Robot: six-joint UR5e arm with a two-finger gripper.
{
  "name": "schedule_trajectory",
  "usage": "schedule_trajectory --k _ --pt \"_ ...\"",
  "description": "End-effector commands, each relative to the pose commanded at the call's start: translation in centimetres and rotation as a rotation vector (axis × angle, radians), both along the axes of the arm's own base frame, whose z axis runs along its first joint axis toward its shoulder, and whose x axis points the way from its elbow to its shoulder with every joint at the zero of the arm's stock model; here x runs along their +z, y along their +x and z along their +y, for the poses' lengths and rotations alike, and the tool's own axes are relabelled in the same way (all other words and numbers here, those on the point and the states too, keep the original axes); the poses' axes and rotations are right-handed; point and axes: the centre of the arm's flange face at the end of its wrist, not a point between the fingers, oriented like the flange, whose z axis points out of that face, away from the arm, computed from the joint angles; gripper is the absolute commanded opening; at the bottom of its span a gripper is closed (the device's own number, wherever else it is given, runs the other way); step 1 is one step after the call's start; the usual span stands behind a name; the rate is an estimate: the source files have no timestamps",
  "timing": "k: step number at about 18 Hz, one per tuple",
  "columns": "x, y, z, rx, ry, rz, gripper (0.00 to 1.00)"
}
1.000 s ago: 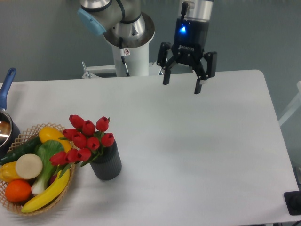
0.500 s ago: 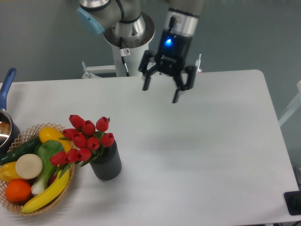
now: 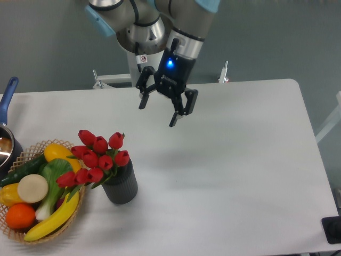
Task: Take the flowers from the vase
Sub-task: 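Move the open gripper down toward the red tulips in the black vase, then lower the open gripper around the tulip stems above the vase rim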
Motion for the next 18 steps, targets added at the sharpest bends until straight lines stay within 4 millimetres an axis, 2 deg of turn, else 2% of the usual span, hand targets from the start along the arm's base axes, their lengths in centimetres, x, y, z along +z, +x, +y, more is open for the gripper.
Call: schedule_trajectory --k 9,12,15,18 --pt "-2.0 0.2 4.9 -0.087 0.022 0.022 1.00" --pt "-2.1 0.0 6.3 -0.106 0.048 0.000 1.00" --pt "-2.4 -0.6 7.1 -0.116 0.062 -0.017 1.00" --pt "-2.5 -0.3 8.0 -0.139 0.099 -0.026 1.00"
